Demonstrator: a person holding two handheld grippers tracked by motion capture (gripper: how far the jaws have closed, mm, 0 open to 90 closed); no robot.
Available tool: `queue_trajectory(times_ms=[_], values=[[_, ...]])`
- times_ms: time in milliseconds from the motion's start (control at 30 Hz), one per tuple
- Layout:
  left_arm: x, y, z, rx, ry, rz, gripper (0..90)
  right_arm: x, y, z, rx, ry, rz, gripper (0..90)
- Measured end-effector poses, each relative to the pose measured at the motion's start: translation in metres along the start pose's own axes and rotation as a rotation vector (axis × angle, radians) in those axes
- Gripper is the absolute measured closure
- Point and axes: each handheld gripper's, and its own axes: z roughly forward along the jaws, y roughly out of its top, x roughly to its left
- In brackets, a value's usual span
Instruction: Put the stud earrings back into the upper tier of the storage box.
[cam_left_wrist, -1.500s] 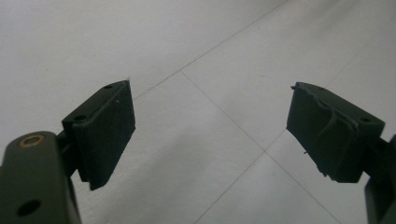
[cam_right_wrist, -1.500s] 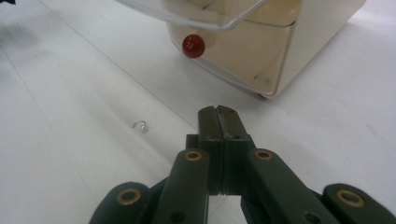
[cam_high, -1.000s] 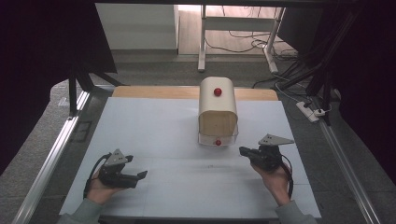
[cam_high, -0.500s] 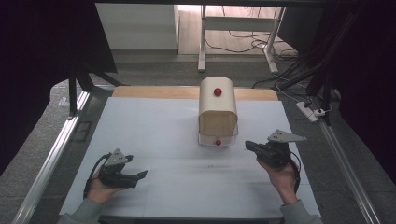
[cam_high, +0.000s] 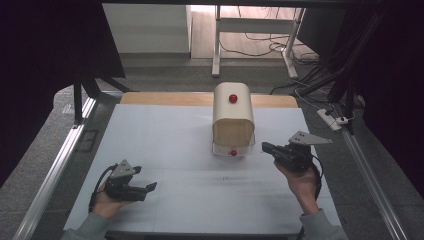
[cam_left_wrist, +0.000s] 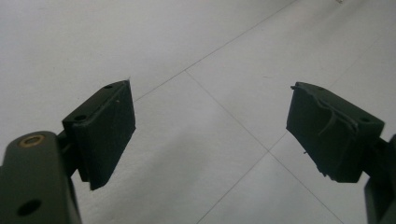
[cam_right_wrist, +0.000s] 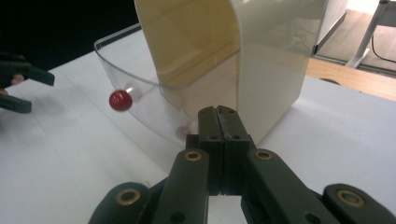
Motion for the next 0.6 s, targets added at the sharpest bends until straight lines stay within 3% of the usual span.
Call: queue_trajectory(times_ms=[400, 600], values=[[0.000, 0.000, 0.001, 0.004, -0.004, 0.000, 15.1, -0.001, 0.031, 0.003, -0.056, 0.003, -0.003, 88.6], [0.000, 0.000, 0.000, 0.002, -0.006, -0.003, 15.1, 0.010, 0.048, 0.021, -0.066, 0.044, -0.025, 88.6]])
